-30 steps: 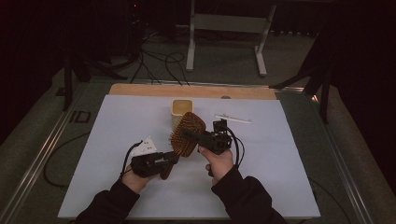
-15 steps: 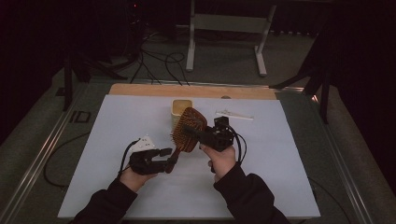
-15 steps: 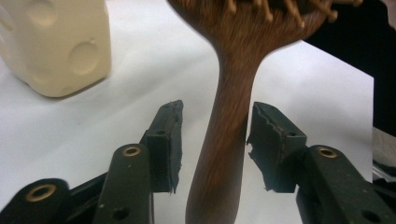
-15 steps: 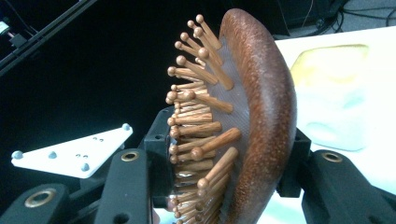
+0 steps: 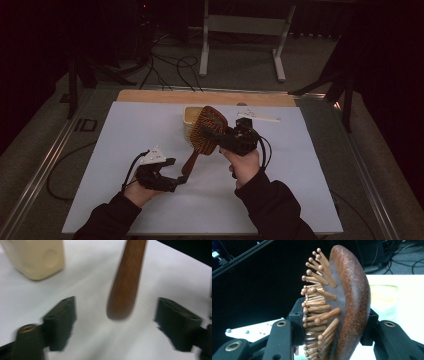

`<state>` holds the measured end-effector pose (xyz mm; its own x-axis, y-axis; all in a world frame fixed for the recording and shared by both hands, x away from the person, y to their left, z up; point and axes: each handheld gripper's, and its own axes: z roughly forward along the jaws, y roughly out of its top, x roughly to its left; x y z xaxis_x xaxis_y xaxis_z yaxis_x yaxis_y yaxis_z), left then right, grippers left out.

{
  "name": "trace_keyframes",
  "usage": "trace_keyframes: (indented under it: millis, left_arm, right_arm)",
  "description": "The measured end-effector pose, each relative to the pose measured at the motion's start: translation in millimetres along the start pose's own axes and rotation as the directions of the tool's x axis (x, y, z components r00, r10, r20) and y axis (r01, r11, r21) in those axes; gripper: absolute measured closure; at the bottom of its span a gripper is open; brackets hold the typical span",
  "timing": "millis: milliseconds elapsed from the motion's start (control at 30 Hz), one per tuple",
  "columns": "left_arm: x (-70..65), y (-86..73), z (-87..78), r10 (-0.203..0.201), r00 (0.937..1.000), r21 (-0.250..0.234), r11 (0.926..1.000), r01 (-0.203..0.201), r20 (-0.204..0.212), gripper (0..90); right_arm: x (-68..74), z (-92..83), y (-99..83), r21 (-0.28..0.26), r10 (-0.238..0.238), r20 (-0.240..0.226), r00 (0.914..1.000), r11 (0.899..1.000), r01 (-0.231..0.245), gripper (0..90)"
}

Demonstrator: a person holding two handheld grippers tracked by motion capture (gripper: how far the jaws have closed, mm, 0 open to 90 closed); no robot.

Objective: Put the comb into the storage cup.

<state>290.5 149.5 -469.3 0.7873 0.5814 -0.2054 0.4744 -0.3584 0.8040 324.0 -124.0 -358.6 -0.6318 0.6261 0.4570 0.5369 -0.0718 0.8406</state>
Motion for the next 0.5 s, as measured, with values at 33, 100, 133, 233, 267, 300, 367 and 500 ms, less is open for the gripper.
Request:
trace_keyframes:
  millis: [33, 100, 133, 233, 267, 300, 367, 500]
  left_arm:
    - [1.2, -1.2, -1.5, -0.01, 0.9999, 0.002, 1.0, 0.01, 0.007, 14.6]
    - [3.0, -2.7, -3.7, -0.017, 0.9993, 0.008, 0.9998, 0.017, 0.032, 10.3]
    - [3.4, -3.2, -4.7, -0.014, 0.9991, 0.009, 0.9999, 0.013, 0.04, 6.6]
    - [3.1, -6.0, -8.3, 0.004, 0.9989, 0.018, 0.9998, -0.005, 0.046, 2.4]
    - [3.2, -6.8, -9.1, 0.007, 0.9987, 0.021, 0.9998, -0.008, 0.051, 1.5]
    - [3.1, -8.6, -10.7, 0.013, 0.9988, 0.022, 0.9996, -0.014, 0.048, 0.4]
    - [5.5, -12.9, -14.2, 0.012, 0.9983, 0.015, 0.9998, -0.013, 0.058, 0.2]
    - [10.5, -21.7, -21.9, 0.005, 0.997, -0.001, 1.0, -0.005, 0.077, 0.2]
  right_arm:
    - [0.6, -0.9, 1.4, -0.001, -0.001, 0.001, 1.0, 1.0, 0.001, 52.0]
    - [0.8, -2.6, 4.9, -0.006, -0.014, 0.0, 0.9999, 1.0, 0.014, 52.0]
    - [1.3, -3.2, 6.9, -0.011, -0.021, 0.003, 0.9998, 1.0, 0.021, 52.0]
    - [2.0, -4.1, 11.5, -0.015, -0.035, 0.007, 0.9993, 0.999, 0.036, 52.0]
    - [2.2, -4.2, 13.6, -0.018, -0.039, 0.007, 0.9992, 0.999, 0.039, 52.0]
    - [2.4, -4.2, 15.0, -0.018, -0.044, 0.008, 0.999, 0.999, 0.044, 52.0]
    - [3.3, -4.5, 18.5, -0.023, -0.051, 0.009, 0.9986, 0.998, 0.052, 52.0]
    - [5.2, -5.7, 25.1, -0.04, -0.075, 0.015, 0.9971, 0.996, 0.075, 52.0]
